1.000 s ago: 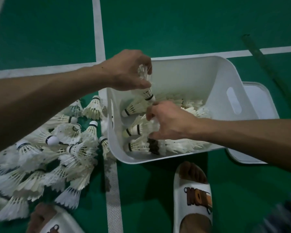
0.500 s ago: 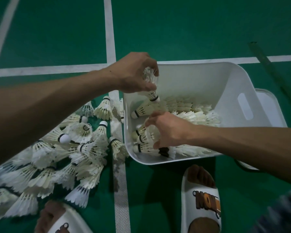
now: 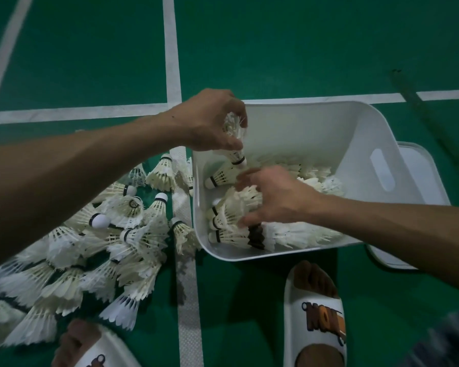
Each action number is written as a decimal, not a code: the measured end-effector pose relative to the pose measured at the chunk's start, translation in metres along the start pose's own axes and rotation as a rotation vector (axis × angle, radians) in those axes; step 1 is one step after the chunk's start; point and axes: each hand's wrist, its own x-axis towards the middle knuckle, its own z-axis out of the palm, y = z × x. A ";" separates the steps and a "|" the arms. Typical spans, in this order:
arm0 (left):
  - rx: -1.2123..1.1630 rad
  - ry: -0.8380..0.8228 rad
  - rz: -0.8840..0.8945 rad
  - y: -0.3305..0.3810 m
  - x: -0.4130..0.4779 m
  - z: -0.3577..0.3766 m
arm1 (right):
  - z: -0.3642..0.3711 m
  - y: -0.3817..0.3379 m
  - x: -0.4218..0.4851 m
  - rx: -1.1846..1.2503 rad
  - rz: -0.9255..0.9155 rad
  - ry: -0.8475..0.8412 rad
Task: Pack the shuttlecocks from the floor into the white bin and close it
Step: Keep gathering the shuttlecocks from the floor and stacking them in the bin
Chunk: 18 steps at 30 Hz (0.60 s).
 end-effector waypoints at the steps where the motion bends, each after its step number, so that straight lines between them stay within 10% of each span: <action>1: 0.000 -0.006 -0.003 0.001 0.000 0.000 | -0.005 0.006 -0.004 0.080 0.060 0.059; 6: -0.111 -0.055 -0.018 0.014 0.002 0.001 | -0.028 0.028 -0.007 0.497 0.196 0.355; 18: -0.225 -0.075 -0.104 0.026 0.005 0.012 | -0.032 0.042 -0.014 0.555 0.210 0.245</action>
